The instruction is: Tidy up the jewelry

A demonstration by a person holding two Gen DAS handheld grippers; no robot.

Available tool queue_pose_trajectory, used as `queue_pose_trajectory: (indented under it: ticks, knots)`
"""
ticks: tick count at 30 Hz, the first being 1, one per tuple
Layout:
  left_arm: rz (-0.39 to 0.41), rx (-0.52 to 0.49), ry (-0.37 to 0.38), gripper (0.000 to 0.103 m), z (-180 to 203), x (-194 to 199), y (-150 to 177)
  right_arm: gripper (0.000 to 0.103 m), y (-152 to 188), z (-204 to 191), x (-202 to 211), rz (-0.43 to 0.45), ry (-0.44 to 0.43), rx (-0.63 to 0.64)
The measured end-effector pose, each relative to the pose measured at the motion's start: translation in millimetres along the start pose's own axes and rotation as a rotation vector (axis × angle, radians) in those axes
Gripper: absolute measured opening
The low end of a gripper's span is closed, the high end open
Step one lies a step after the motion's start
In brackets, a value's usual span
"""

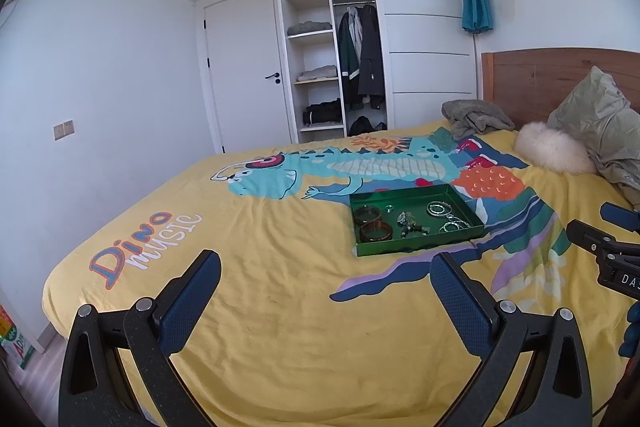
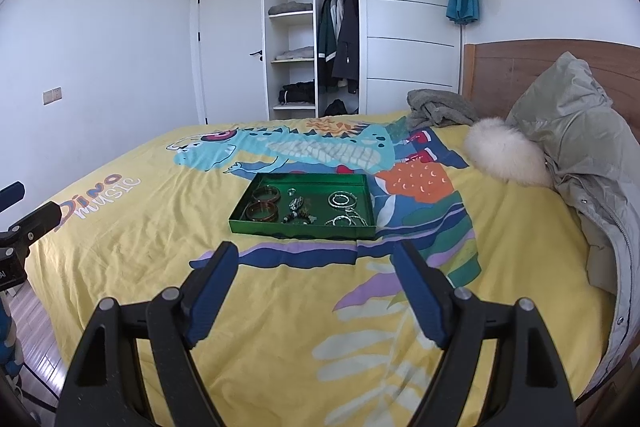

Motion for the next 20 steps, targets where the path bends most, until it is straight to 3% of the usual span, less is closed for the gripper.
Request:
queue_pose_trajectory:
  ticks: [20]
  knots:
    - [-0.016,0.005,0.009,0.103,0.1,-2.8,2.5,0.079,3.0,3.9,-0.8,-0.003,0.001,-0.002]
Point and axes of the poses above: each gripper's, at about its wrist camera, not at the fingertips, and x roughly against the way its jaws point, z to its right, y to its underside, the point moved 5 cm from there along -x, roughly the way its jaws point, and after that the axes turned 13 degrees about y, right-handed, at the moved point
